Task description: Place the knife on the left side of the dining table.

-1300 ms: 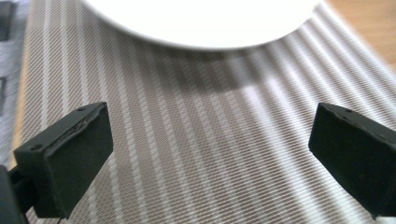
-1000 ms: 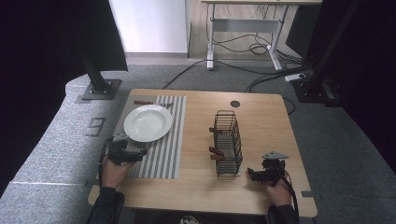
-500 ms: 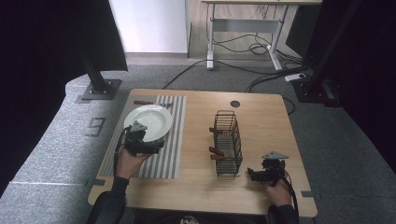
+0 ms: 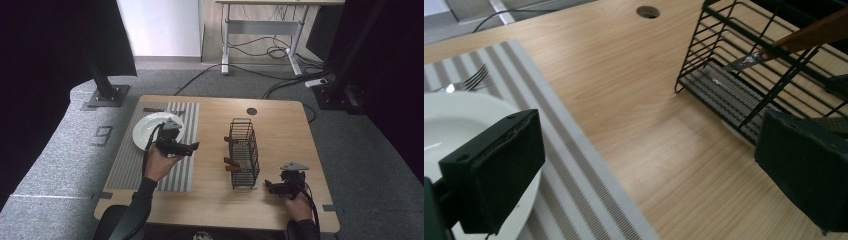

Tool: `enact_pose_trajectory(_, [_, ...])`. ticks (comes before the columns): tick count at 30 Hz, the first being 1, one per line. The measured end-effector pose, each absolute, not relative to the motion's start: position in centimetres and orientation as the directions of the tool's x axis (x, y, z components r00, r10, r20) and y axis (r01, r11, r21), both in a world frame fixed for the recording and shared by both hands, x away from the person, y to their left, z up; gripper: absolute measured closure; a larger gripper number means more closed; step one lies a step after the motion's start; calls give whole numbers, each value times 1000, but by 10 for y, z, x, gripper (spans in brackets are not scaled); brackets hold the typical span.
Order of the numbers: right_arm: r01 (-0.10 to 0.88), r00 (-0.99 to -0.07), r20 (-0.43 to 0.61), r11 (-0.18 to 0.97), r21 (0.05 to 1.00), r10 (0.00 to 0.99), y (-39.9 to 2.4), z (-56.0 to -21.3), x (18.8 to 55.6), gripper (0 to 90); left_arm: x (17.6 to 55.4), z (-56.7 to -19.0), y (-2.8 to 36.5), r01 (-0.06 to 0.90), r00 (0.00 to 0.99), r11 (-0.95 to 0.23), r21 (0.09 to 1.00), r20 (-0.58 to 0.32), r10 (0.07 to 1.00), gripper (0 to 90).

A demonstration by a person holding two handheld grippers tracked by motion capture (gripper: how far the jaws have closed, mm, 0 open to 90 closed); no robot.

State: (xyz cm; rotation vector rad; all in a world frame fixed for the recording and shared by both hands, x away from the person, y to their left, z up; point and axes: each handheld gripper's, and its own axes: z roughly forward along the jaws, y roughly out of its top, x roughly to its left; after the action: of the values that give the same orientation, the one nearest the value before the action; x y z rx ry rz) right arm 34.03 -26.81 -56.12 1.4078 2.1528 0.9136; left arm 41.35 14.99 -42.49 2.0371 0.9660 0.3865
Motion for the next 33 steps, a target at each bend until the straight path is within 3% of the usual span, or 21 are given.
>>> enact_pose_trajectory(19, [645, -406, 14, 276, 712, 914, -268, -561, 340, 0, 418, -412, 80, 445, 748, -410, 796, -80, 659, 0])
enact_pose_trajectory(33, [645, -407, 13, 277, 713, 913, -268, -561, 340, 0, 431, -410, 54, 449, 738, -417, 790, -64, 672, 41])
